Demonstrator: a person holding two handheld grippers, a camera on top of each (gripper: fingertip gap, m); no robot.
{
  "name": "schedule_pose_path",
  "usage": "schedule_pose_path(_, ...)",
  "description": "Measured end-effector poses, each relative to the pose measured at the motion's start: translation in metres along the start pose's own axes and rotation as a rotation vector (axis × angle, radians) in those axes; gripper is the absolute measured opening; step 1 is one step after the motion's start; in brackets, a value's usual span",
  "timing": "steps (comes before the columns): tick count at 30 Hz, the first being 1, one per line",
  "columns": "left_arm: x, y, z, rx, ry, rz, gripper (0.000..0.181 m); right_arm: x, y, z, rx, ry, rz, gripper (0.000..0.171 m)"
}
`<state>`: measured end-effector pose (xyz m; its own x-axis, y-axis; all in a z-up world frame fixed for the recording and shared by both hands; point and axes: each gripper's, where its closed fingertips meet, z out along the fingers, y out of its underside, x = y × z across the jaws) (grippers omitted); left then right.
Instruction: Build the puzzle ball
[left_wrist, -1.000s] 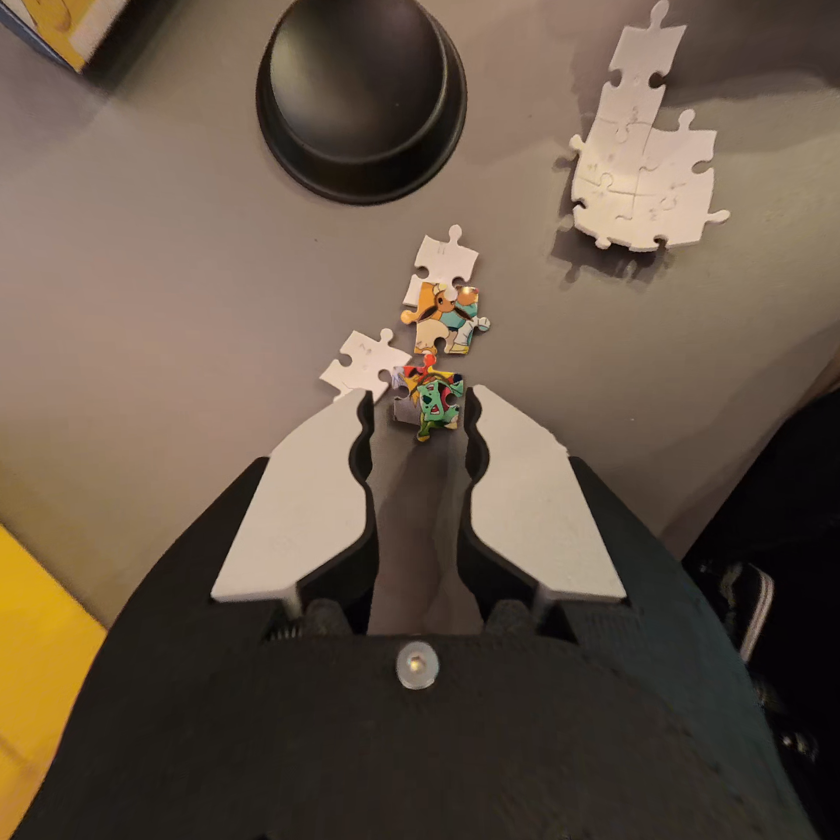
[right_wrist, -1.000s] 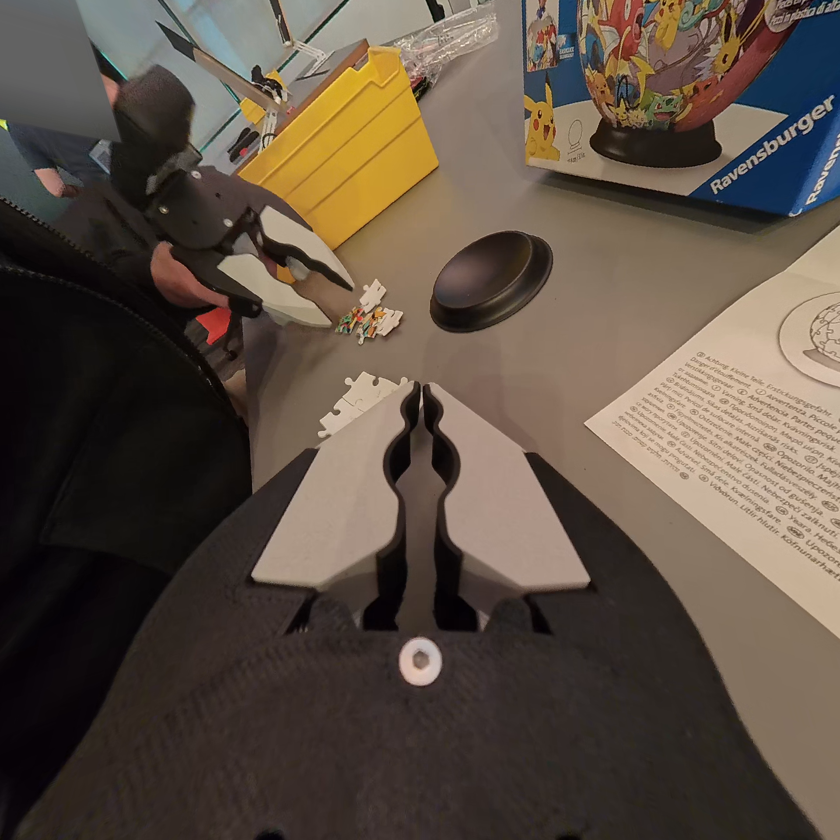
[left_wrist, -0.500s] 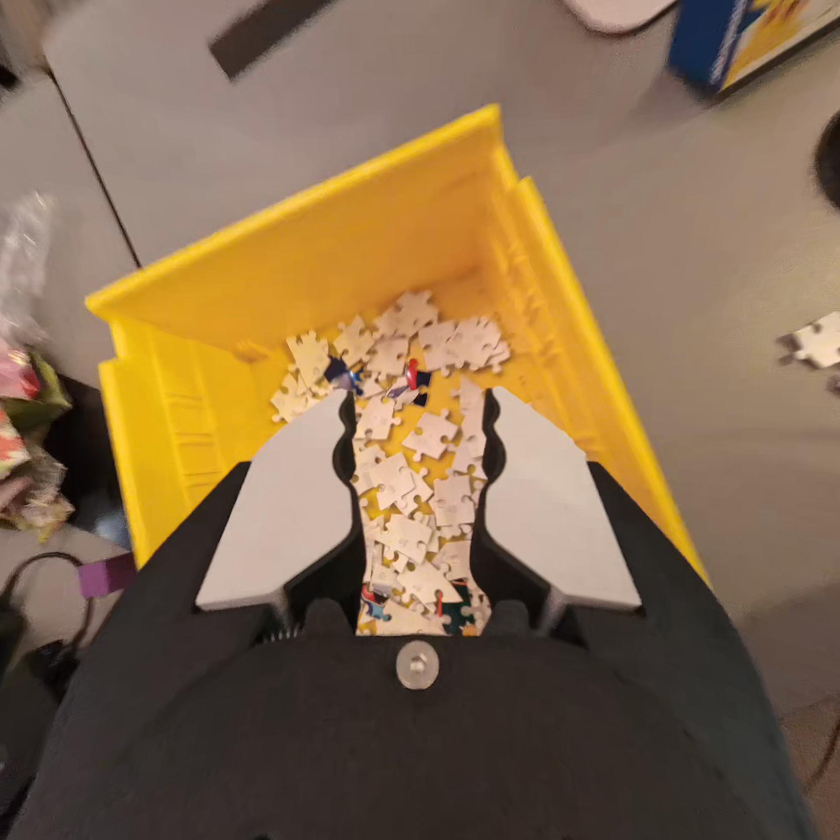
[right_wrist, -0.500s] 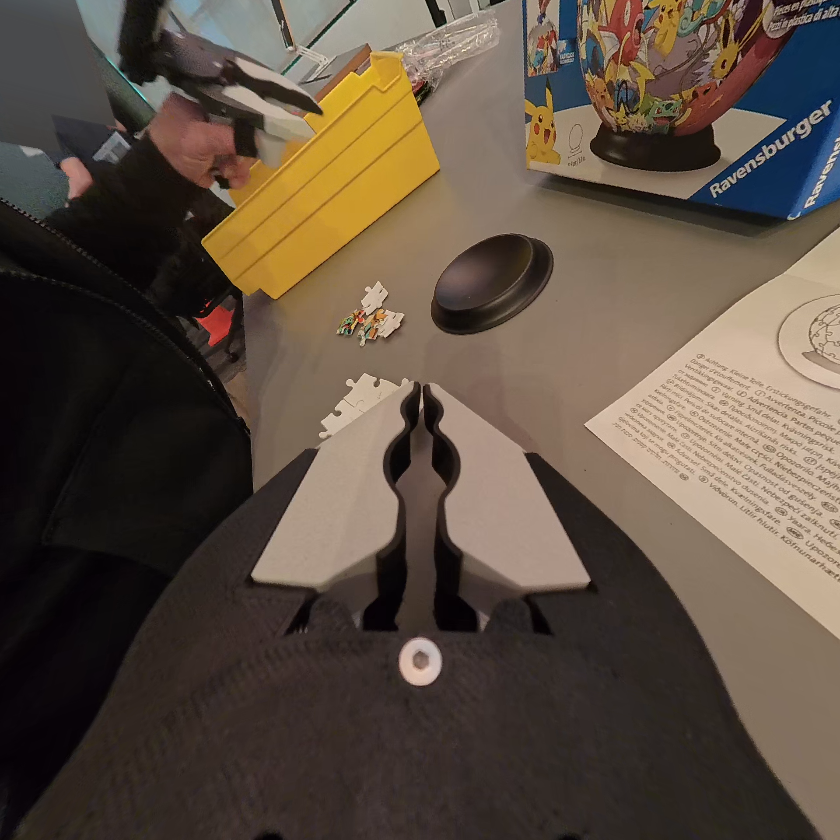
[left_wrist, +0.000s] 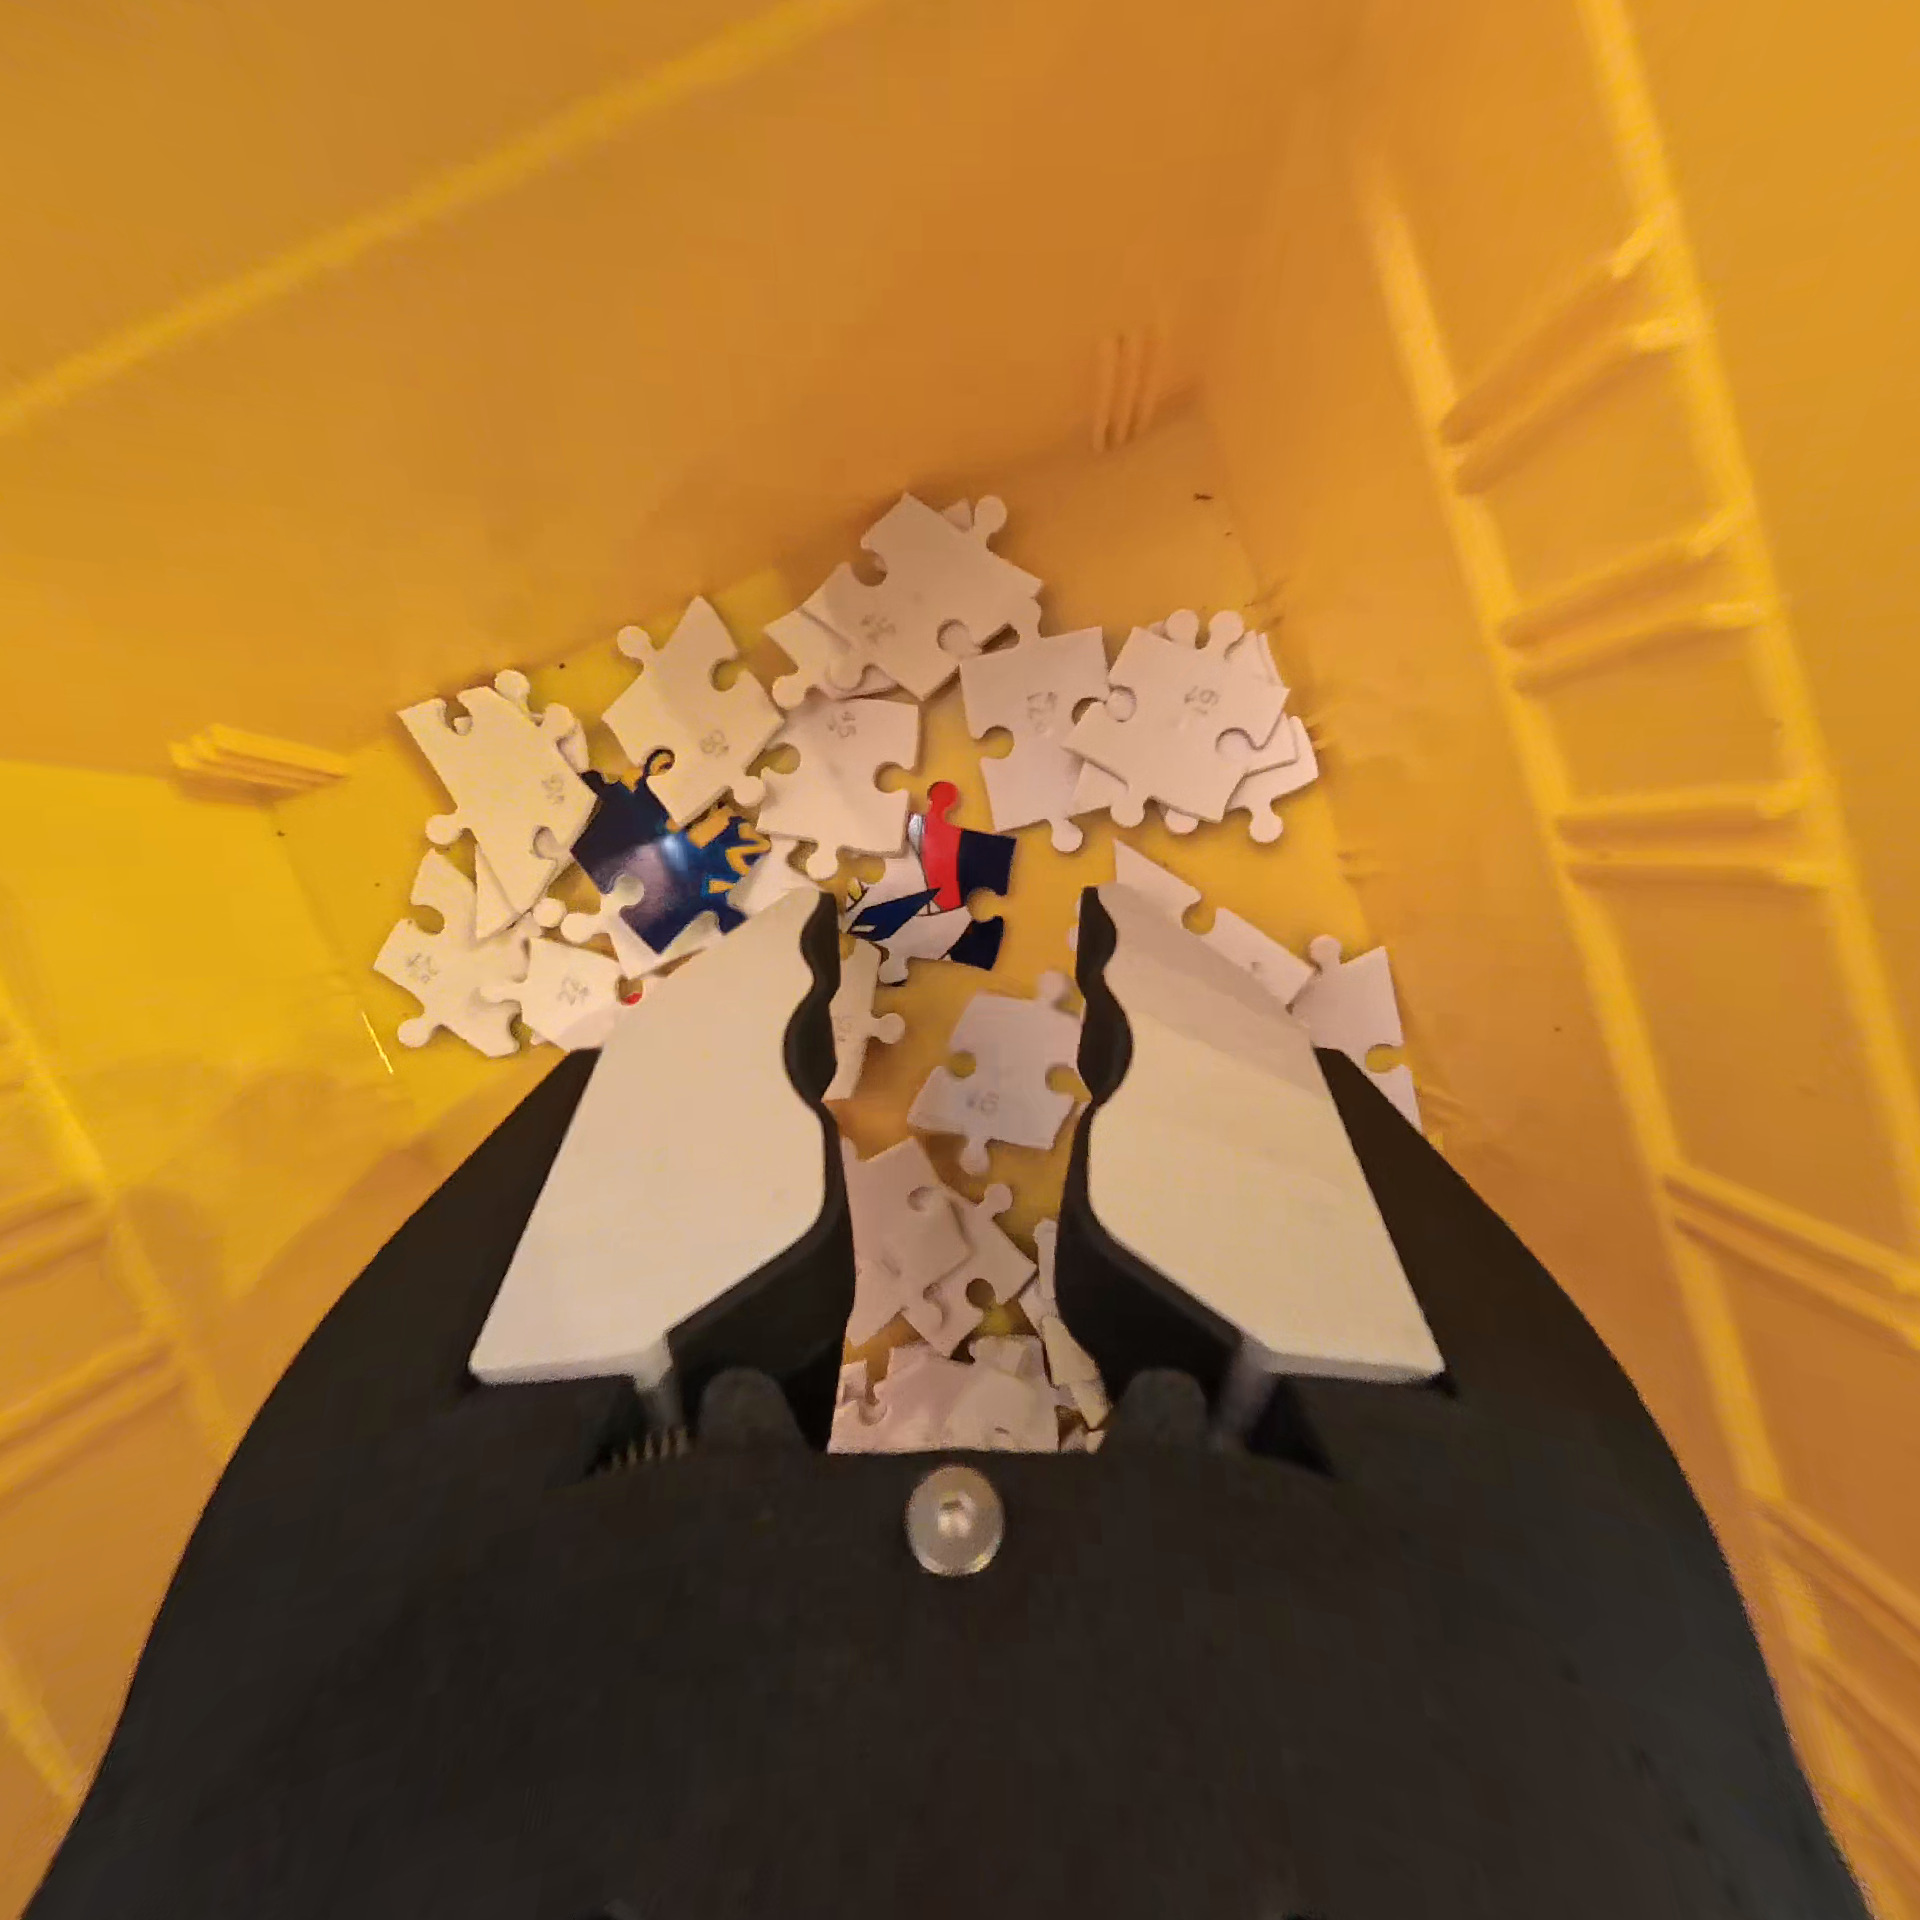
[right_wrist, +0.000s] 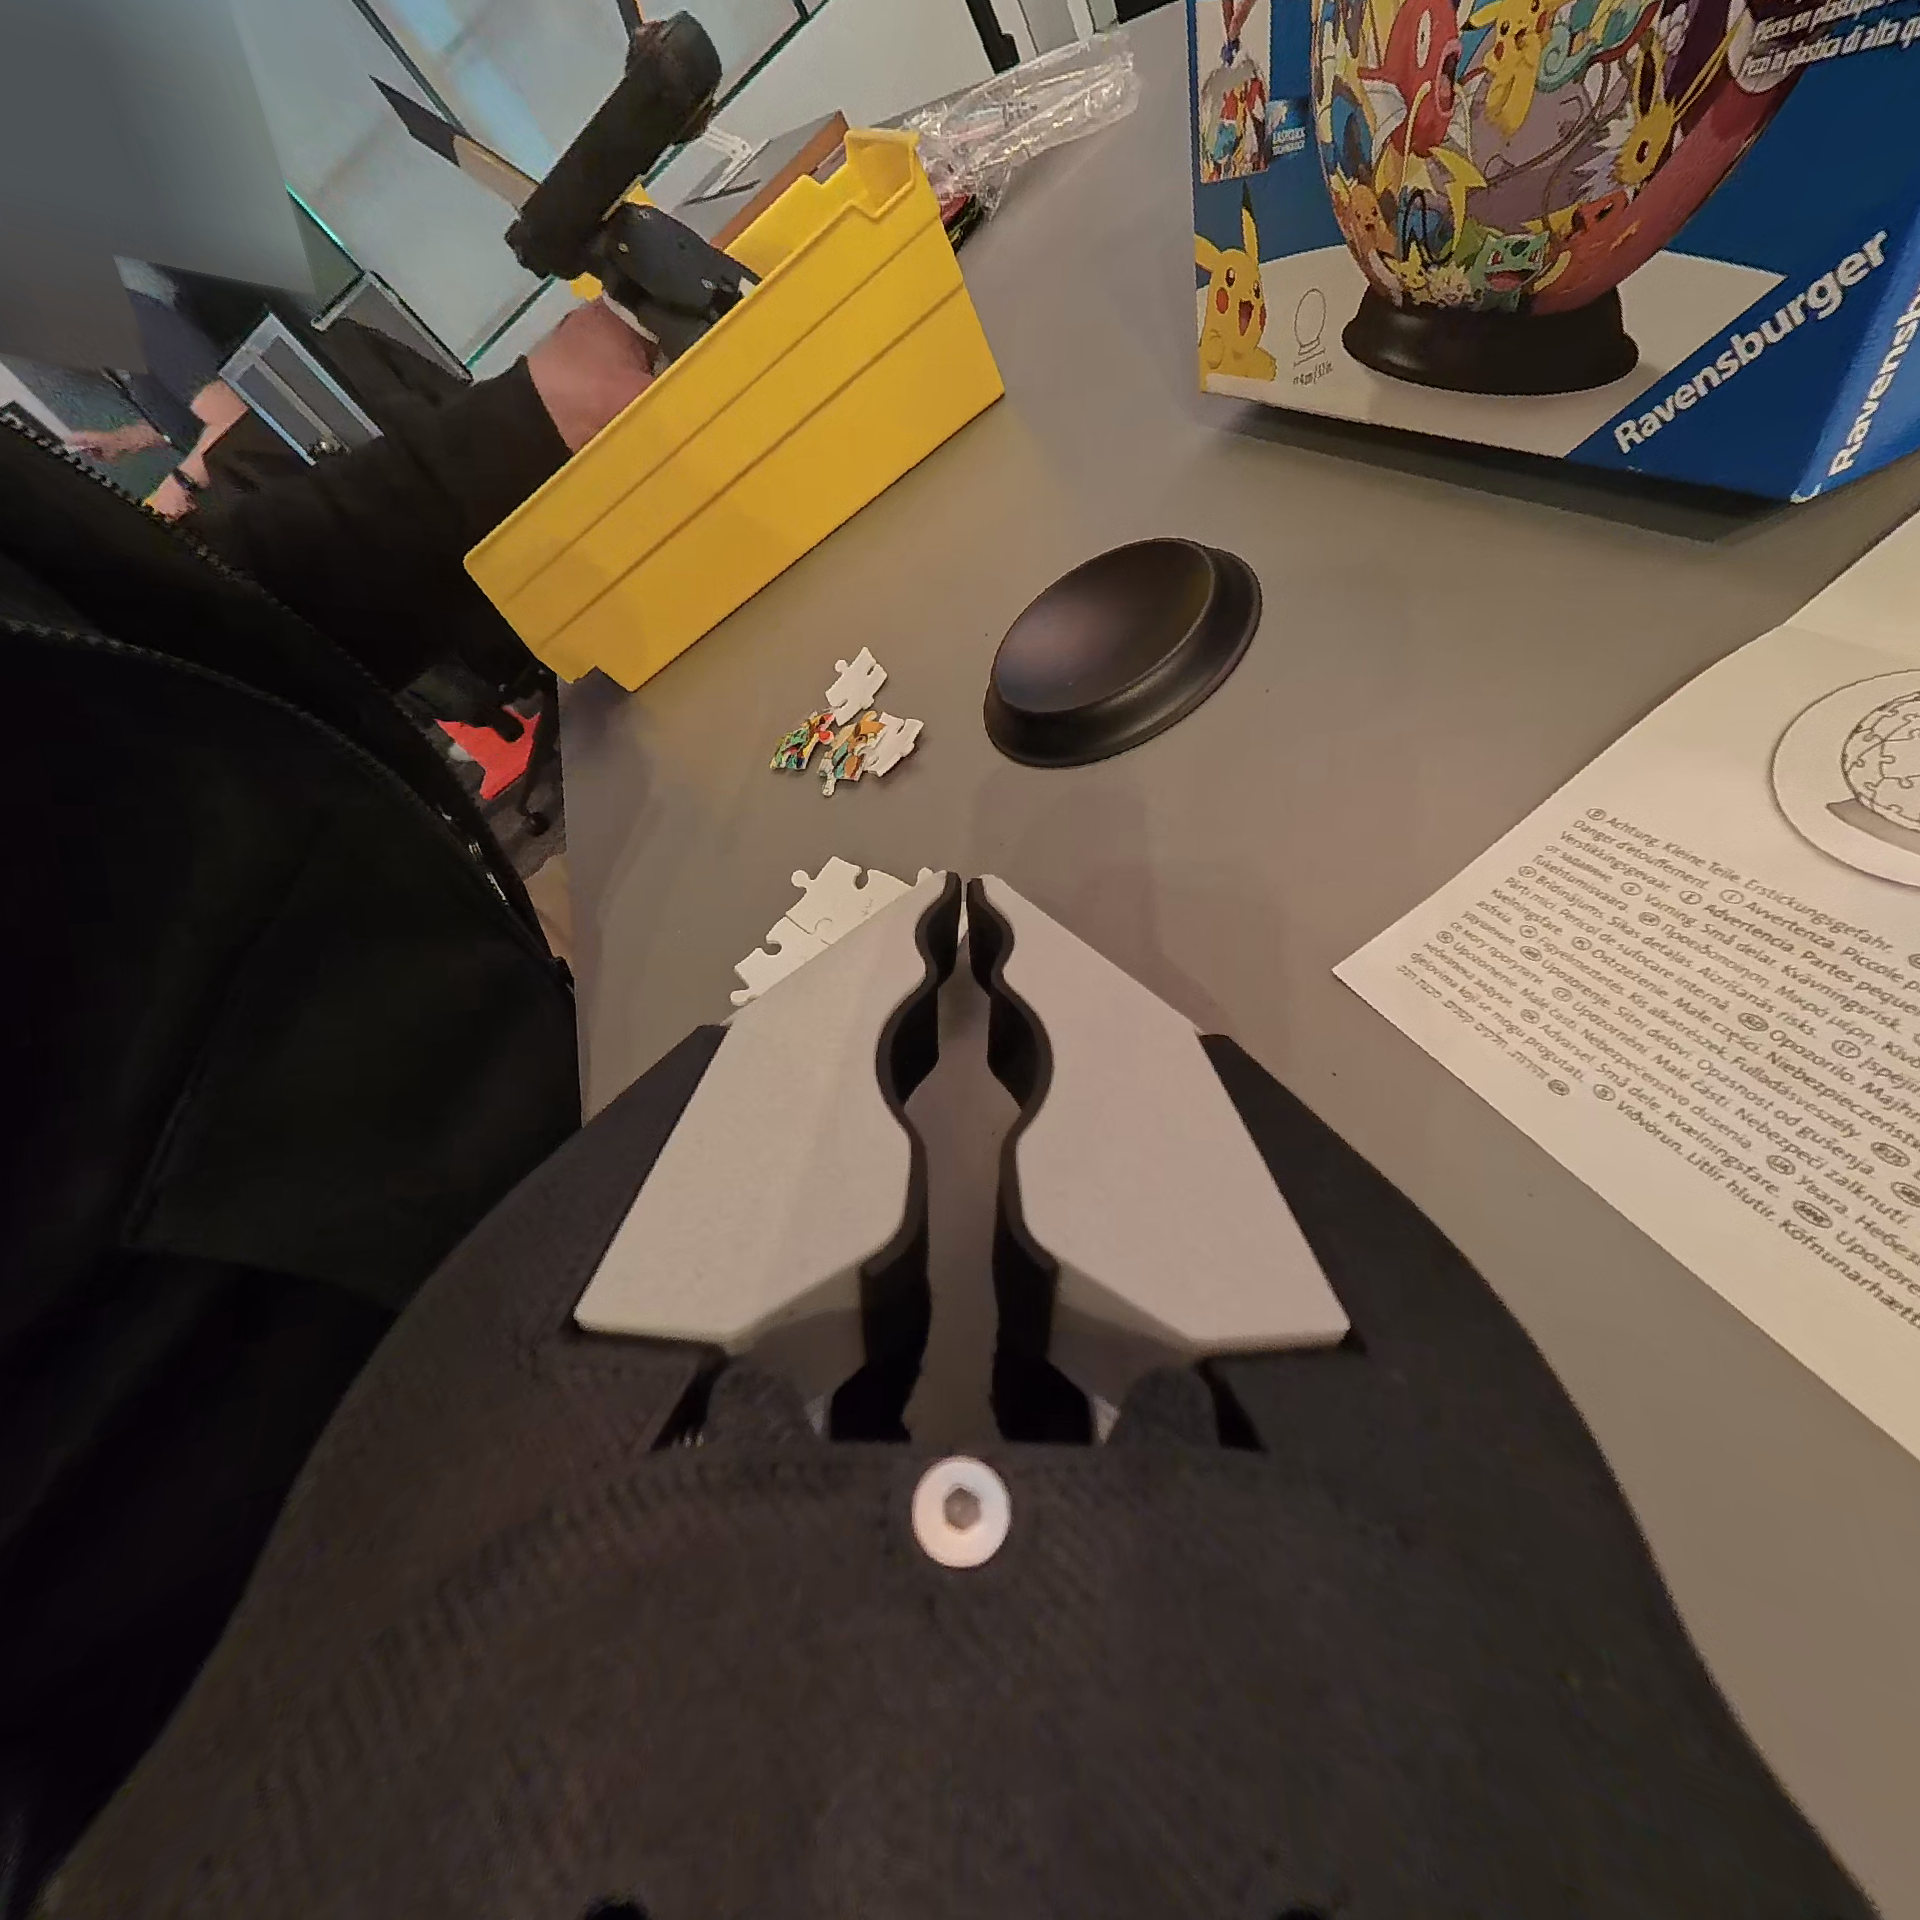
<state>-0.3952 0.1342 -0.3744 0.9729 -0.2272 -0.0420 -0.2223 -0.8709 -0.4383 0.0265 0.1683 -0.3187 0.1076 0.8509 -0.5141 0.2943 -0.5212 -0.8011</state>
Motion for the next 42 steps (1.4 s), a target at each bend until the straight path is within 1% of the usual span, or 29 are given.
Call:
schedule_pose_path(2,0.001,0.000,0.001,0.001,0.020,0.002,0.042,0.000,0.000,0.000,0.002,-0.002,0.002,0.000)
schedule_pose_path(4,0.001,0.000,0.002,0.002,0.053,0.000,0.035,0.000,0.000,0.000,0.003,-0.002,0.000,0.000)
schedule_pose_path(6,-0.002,0.000,0.003,0.005,0.049,0.017,0.029,0.000,-0.001,-0.001,0.006,-0.002,0.000,0.000)
schedule_pose_path(11,-0.005,0.001,0.002,0.005,0.051,0.011,0.029,0.000,-0.001,-0.001,0.009,-0.003,0.000,0.000)
schedule_pose_path(14,-0.004,-0.005,-0.009,0.070,0.087,-0.042,0.029,0.000,-0.001,-0.001,0.009,-0.003,0.000,0.000)
schedule_pose_path(16,0.000,-0.010,-0.021,0.137,0.147,-0.105,0.029,0.000,-0.001,-0.001,0.009,-0.003,0.001,0.000)
schedule_pose_path(19,0.012,-0.029,-0.052,0.330,0.331,-0.250,0.029,0.000,-0.001,-0.001,0.009,-0.003,0.001,0.000)
schedule_pose_path(22,0.021,-0.054,-0.099,0.598,0.612,-0.409,0.029,0.000,-0.001,-0.001,0.008,-0.003,0.000,0.000)
schedule_pose_path(25,0.022,-0.065,-0.145,0.826,0.862,-0.505,0.029,0.000,-0.001,-0.001,0.007,-0.003,-0.002,0.000)
schedule_pose_path(27,0.024,-0.064,-0.164,0.914,0.970,-0.518,0.029,0.000,-0.001,-0.001,0.009,-0.003,-0.002,0.000)
schedule_pose_path(31,0.023,-0.061,-0.186,1.030,1.071,-0.525,0.028,-0.001,-0.001,-0.001,0.010,-0.004,-0.003,0.000)
schedule_pose_path(33,0.021,-0.059,-0.192,1.062,1.085,-0.523,0.028,-0.001,-0.001,-0.001,0.010,-0.005,-0.003,0.000)
schedule_pose_path(36,0.024,-0.058,-0.197,1.064,1.088,-0.495,0.028,-0.001,-0.001,-0.001,0.011,-0.005,-0.003,0.000)
schedule_pose_path(37,0.025,-0.058,-0.196,1.048,1.071,-0.487,0.028,-0.001,-0.001,-0.001,0.012,-0.005,-0.003,0.000)
schedule_pose_path(38,0.026,-0.057,-0.188,0.999,1.025,-0.483,0.029,-0.001,-0.001,-0.001,0.012,-0.005,-0.003,0.000)
schedule_pose_path(40,0.027,-0.051,-0.162,0.856,0.854,-0.440,0.029,-0.001,-0.001,-0.001,0.012,-0.005,-0.003,0.000)
schedule_pose_path(42,0.020,-0.027,-0.113,0.569,0.550,-0.371,0.029,-0.001,-0.001,-0.001,0.012,-0.005,-0.003,0.000)
